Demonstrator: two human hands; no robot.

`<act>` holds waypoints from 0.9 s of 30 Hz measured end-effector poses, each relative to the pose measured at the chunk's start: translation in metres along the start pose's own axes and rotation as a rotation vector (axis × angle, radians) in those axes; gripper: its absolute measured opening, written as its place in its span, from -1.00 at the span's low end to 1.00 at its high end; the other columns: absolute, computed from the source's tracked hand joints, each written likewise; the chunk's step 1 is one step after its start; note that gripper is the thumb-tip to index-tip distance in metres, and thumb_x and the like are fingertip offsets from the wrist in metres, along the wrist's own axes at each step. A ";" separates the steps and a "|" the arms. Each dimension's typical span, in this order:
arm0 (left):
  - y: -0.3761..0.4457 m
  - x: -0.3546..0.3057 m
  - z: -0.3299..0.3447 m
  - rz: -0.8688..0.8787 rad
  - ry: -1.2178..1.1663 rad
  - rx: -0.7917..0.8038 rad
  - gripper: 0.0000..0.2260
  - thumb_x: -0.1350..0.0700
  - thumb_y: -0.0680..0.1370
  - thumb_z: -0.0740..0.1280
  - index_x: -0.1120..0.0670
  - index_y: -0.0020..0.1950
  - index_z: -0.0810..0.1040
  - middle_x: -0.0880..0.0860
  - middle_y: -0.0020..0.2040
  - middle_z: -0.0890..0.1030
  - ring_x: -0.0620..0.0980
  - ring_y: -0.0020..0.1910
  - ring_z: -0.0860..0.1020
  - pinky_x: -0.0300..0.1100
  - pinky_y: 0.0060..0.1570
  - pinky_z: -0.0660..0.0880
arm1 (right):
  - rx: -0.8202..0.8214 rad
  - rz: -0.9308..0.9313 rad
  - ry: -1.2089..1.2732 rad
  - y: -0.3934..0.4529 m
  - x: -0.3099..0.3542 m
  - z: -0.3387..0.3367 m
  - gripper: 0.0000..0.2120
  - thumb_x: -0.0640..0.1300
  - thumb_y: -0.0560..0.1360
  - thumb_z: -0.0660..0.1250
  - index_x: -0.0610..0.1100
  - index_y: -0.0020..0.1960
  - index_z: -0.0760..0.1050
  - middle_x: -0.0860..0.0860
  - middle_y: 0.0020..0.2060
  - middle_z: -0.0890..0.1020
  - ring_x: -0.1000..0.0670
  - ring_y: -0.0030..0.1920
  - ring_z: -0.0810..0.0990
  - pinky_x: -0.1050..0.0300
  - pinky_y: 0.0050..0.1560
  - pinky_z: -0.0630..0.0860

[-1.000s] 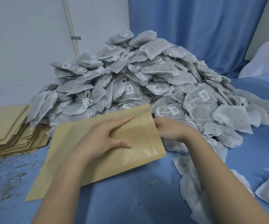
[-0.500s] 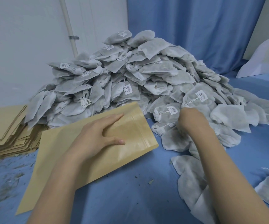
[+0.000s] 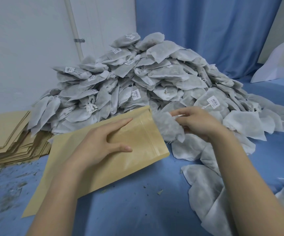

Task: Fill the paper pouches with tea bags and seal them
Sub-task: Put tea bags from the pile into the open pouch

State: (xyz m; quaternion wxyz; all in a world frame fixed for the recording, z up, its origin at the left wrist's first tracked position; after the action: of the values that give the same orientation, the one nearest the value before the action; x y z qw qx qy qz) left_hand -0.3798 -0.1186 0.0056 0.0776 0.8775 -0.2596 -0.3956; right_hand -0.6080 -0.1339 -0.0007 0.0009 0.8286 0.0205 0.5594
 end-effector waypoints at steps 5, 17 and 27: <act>0.002 -0.015 0.011 0.070 0.008 0.041 -0.35 0.03 0.25 0.57 -0.29 0.28 0.45 -0.47 0.22 0.42 -0.57 0.20 0.30 -0.66 0.08 0.17 | 0.044 -0.041 -0.061 0.008 0.003 0.048 -0.87 -0.32 0.49 0.23 -0.14 -0.09 0.50 -0.02 -0.31 0.55 0.11 -0.37 0.50 0.31 -0.34 0.42; 0.002 0.006 0.011 0.001 0.082 0.044 -0.34 -0.04 0.26 0.55 -0.40 0.27 0.37 -0.55 0.17 0.35 -0.59 0.14 0.30 -0.68 0.06 0.14 | 0.156 -0.077 -0.203 0.007 -0.009 0.040 -0.93 -0.15 0.44 0.39 -0.10 -0.21 0.62 0.12 -0.39 0.59 0.15 -0.34 0.50 0.29 -0.26 0.43; 0.000 0.018 0.002 -0.064 0.094 0.007 -0.32 -0.03 0.28 0.55 -0.28 0.35 0.40 -0.37 0.30 0.40 -0.37 0.26 0.33 -0.67 0.07 0.17 | 0.045 0.204 -1.013 0.013 -0.042 0.005 -0.67 -0.19 0.35 0.41 -0.02 0.10 0.50 -0.04 0.10 0.54 -0.06 0.04 0.55 0.13 -0.07 0.50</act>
State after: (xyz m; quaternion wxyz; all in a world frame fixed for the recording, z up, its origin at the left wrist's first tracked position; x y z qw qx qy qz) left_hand -0.3712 -0.1276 -0.0072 0.0740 0.9032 -0.2291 -0.3554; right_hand -0.6188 -0.1481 -0.0412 -0.0616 0.9932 -0.0512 0.0846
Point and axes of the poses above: each hand's wrist, its own y-axis towards the middle knuckle, its own z-axis out of the palm, x = y × z, the point moved 9 cm from there along y, towards the middle knuckle
